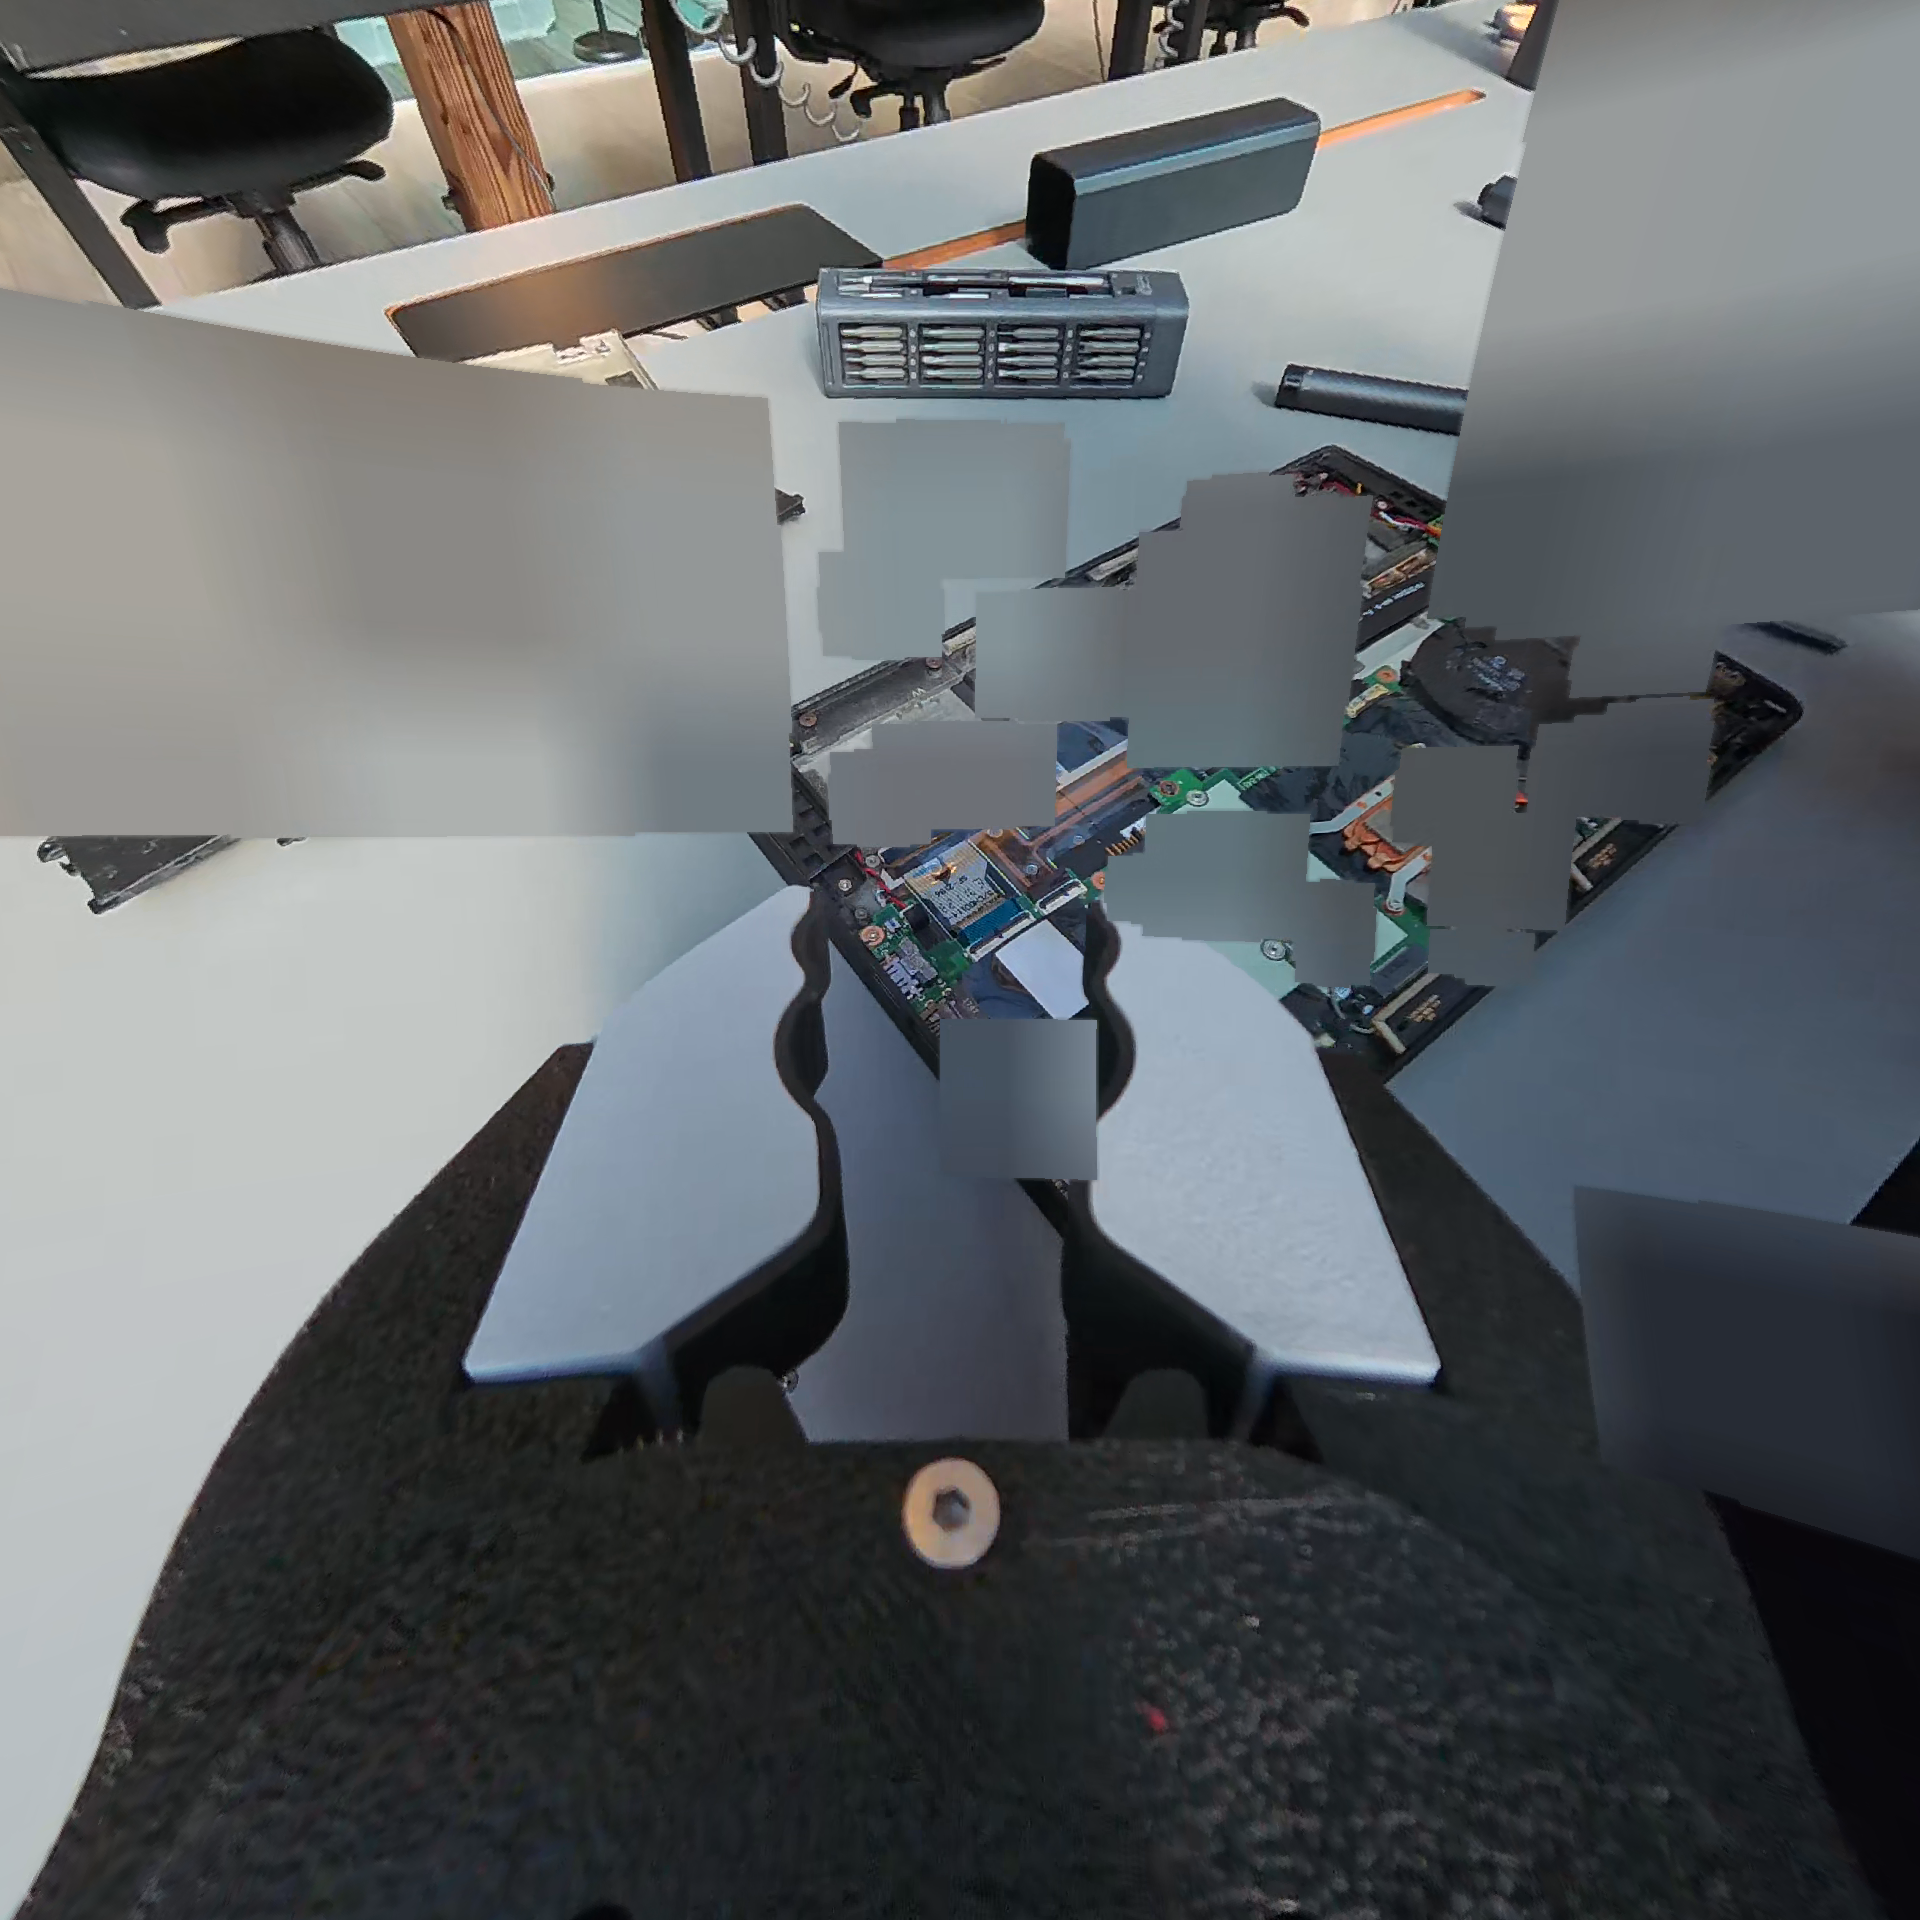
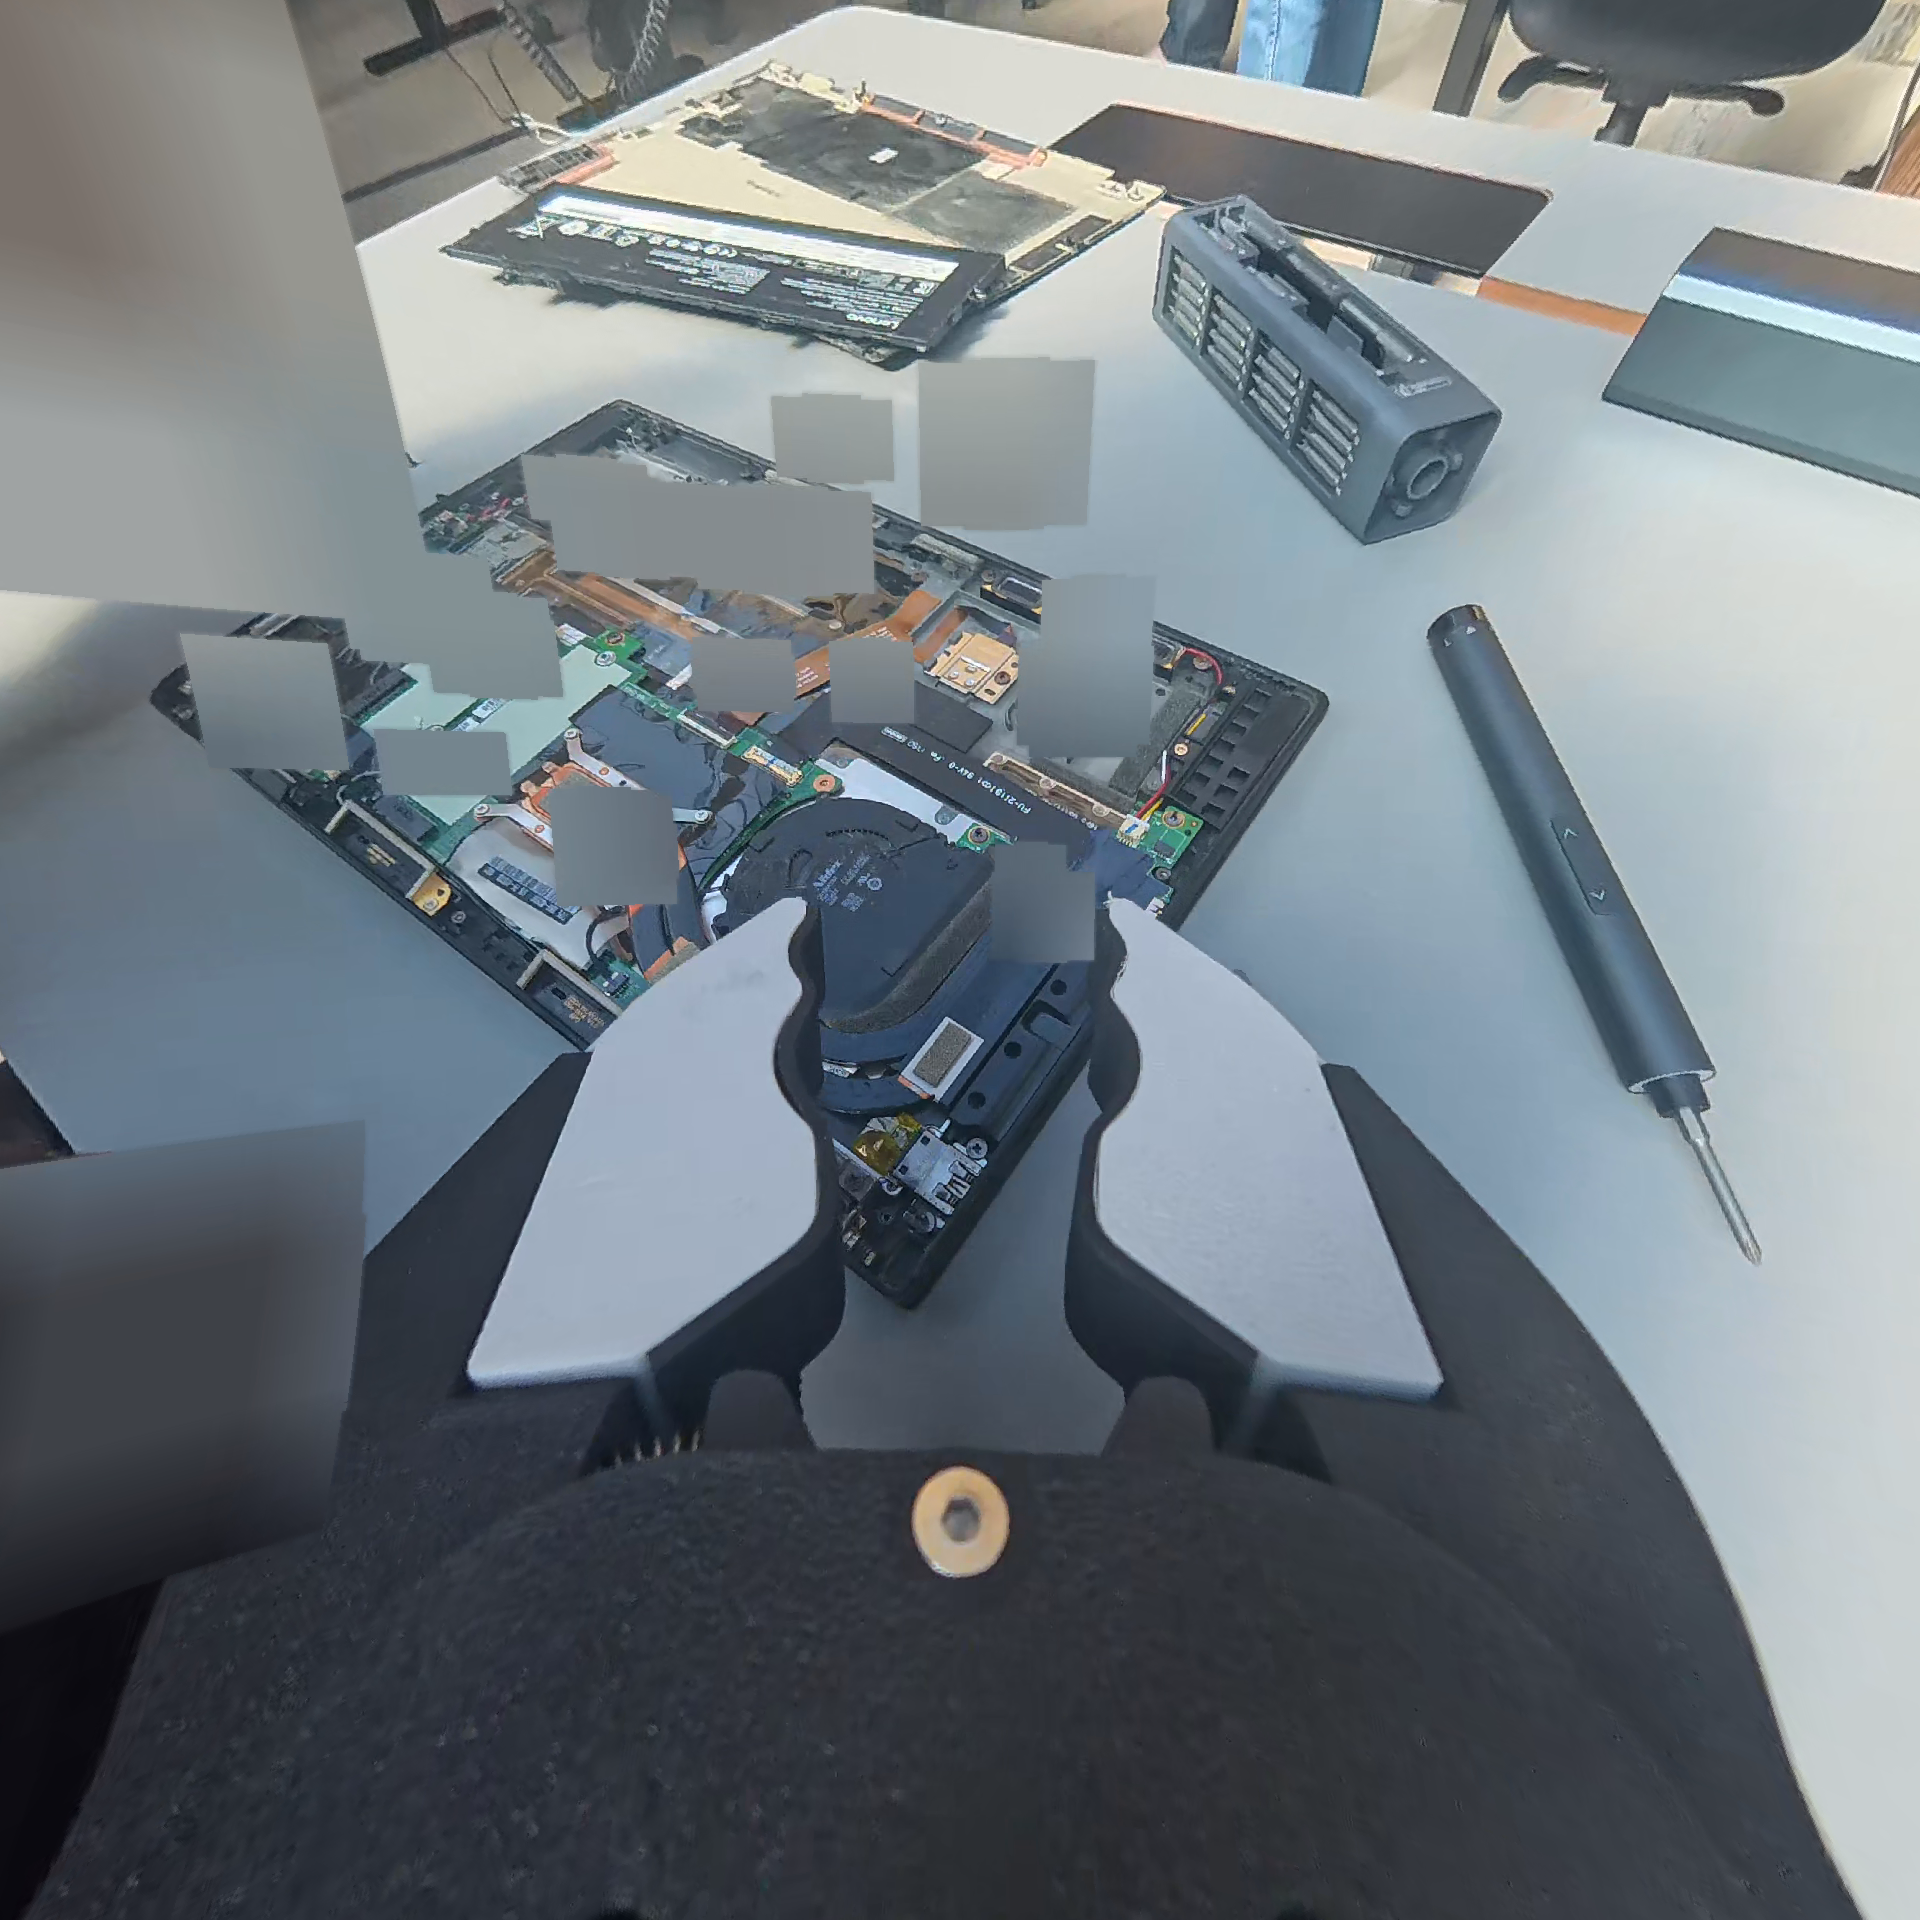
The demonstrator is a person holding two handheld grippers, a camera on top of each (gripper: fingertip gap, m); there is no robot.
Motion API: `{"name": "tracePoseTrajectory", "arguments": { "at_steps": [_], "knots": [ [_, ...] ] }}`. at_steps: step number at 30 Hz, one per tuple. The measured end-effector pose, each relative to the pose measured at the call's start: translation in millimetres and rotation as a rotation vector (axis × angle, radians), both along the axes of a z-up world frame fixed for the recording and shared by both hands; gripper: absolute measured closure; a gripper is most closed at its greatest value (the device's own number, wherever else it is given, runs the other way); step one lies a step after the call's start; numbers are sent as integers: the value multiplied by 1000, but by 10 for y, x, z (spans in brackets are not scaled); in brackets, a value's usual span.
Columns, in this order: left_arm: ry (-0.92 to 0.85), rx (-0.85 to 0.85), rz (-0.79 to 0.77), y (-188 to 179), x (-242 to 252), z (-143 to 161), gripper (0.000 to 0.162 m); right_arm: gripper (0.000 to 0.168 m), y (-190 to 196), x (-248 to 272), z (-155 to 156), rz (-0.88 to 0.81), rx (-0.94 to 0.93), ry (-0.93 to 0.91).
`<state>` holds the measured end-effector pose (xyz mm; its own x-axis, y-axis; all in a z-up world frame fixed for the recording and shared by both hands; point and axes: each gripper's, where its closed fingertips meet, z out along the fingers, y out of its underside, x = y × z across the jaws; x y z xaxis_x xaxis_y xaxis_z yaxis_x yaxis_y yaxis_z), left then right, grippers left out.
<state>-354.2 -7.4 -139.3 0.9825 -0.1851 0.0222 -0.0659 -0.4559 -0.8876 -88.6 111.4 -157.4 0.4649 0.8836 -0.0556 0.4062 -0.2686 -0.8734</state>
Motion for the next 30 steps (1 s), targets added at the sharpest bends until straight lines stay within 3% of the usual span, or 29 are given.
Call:
{"name": "tracePoseTrajectory", "arguments": {
  "at_steps": [19, 23, 28, 30],
  "knots": [
    [52, -9, -22, -195, 233, -105, 147, 133, -474, -48, 88, 0, 72, -11],
    [46, 7, 16, -215, 257, -53, 162, 142, -488, -40, 119, 1, 84, -11],
    [19, 6, 51, -206, 302, -58, 162, 168, -371, 47, 123, -17, 109, -7],
    [21, 17, 51, -200, 347, -51, 162, 168, -339, 68, 127, -9, 118, -9]
  ]
}}
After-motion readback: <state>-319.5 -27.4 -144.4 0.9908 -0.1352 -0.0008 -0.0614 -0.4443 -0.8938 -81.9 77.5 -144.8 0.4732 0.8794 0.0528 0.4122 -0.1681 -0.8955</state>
